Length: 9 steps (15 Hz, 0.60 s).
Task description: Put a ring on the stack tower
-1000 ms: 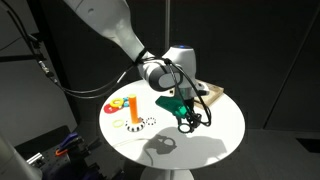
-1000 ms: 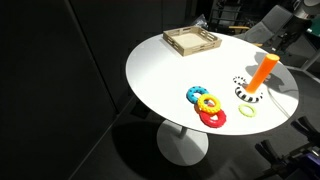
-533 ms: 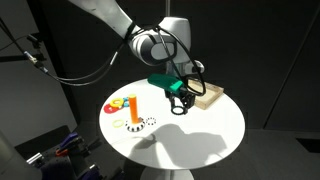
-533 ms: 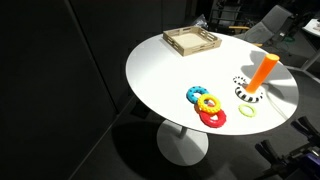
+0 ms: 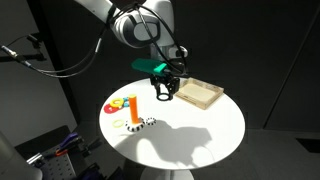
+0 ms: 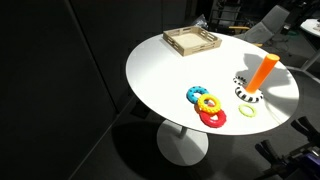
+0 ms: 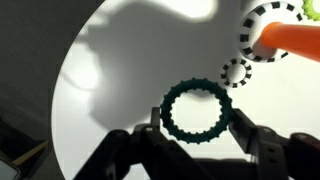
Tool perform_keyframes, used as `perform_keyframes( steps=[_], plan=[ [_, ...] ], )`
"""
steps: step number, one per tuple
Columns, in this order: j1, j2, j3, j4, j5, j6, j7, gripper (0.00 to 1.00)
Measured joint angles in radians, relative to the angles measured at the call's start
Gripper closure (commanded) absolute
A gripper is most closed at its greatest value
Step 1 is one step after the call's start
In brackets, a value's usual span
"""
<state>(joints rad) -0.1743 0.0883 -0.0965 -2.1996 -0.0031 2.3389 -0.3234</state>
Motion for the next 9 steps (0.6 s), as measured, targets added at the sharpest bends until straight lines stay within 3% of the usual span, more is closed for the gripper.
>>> perform_keyframes(
  steps=[9],
  plan=[
    [0.066, -0.089, 0.018, -0.098, 0.053, -0.014, -0.005, 0.55]
  ],
)
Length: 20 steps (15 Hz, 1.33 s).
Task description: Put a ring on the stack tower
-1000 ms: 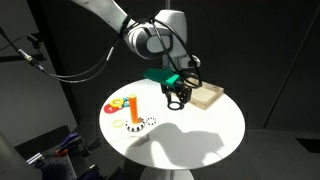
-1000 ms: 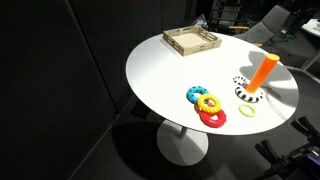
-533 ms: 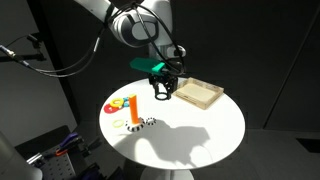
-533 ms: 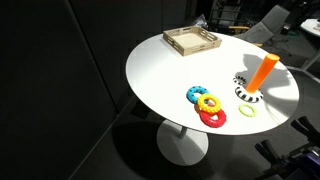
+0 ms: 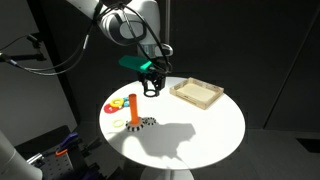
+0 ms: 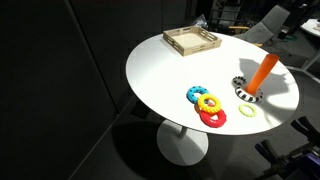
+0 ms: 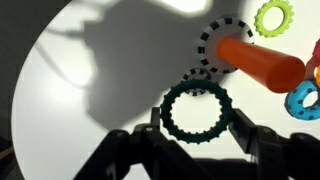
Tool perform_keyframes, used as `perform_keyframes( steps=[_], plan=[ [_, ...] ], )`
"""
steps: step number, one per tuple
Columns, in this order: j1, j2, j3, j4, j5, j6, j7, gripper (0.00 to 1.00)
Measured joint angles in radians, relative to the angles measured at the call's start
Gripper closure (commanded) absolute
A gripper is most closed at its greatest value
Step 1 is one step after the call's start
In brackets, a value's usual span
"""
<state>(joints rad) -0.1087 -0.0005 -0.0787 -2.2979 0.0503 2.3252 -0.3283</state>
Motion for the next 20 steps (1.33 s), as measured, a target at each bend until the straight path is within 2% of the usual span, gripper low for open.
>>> perform_keyframes(
  steps=[7, 14, 15, 20],
  plan=[
    [0.007, -0.016, 0.000, -0.010, 0.064, -0.035, -0.047, 0.55],
    [0.005, -0.026, -0.008, -0.010, 0.066, -0.038, -0.054, 0.55],
    [0.004, -0.028, -0.012, -0.009, 0.064, -0.038, -0.054, 0.30],
    [0.004, -0.034, -0.023, -0.009, 0.063, -0.037, -0.055, 0.30]
  ],
)
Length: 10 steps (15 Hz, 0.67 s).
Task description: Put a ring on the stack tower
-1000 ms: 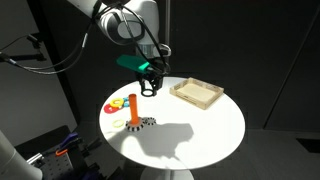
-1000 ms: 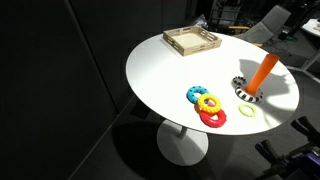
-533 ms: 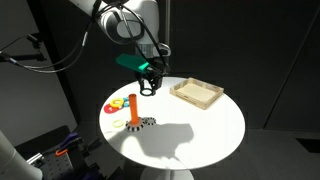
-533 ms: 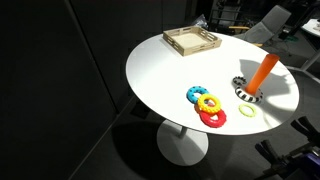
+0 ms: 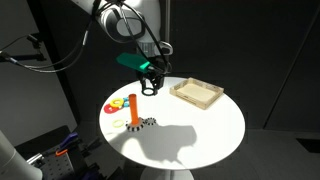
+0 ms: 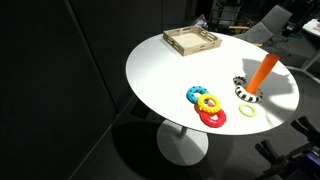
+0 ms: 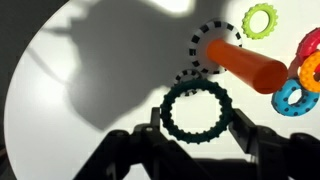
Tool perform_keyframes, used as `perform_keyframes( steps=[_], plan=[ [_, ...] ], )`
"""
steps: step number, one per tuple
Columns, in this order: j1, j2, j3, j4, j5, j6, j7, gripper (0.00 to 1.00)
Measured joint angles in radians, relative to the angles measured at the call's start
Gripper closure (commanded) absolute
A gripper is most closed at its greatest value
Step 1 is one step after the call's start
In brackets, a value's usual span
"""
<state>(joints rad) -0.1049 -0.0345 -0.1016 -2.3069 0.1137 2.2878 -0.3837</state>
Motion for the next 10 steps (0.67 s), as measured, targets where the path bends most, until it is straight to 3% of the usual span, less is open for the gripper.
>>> perform_keyframes(
  steps=[4, 5, 10],
  plan=[
    [0.000, 0.000, 0.000, 0.000, 0.000, 0.000, 0.000, 0.30],
    [0.000, 0.000, 0.000, 0.000, 0.000, 0.000, 0.000, 0.55],
    [0.006, 0.008, 0.004, -0.001, 0.000, 0.000, 0.000, 0.55]
  ],
)
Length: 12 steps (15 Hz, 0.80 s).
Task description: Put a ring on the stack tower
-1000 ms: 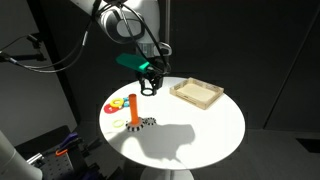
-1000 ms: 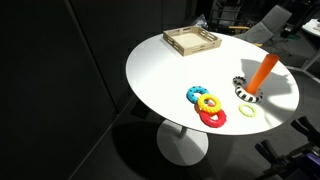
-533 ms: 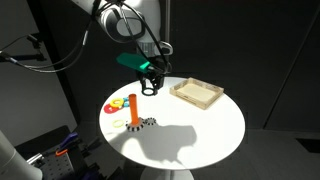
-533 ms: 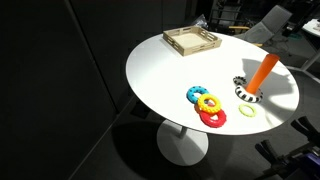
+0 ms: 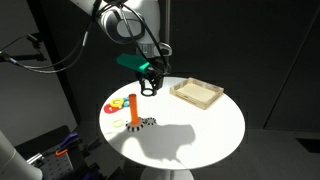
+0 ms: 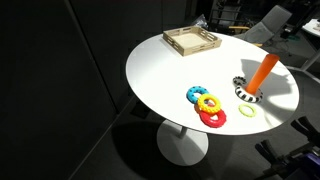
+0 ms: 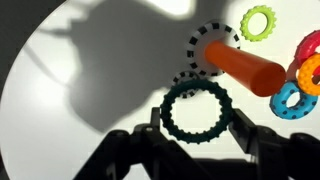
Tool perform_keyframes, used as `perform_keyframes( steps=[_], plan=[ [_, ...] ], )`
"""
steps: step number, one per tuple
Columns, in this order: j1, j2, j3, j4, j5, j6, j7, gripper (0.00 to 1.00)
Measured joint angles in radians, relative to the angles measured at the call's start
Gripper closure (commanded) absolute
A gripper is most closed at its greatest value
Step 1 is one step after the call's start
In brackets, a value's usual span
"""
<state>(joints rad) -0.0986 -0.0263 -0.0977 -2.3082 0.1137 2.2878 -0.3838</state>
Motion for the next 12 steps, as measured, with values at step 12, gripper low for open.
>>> perform_keyframes(
  steps=[12],
  plan=[
    [0.058, 0.008, 0.050, -0.022, 0.017, -0.011, -0.001, 0.55]
  ],
)
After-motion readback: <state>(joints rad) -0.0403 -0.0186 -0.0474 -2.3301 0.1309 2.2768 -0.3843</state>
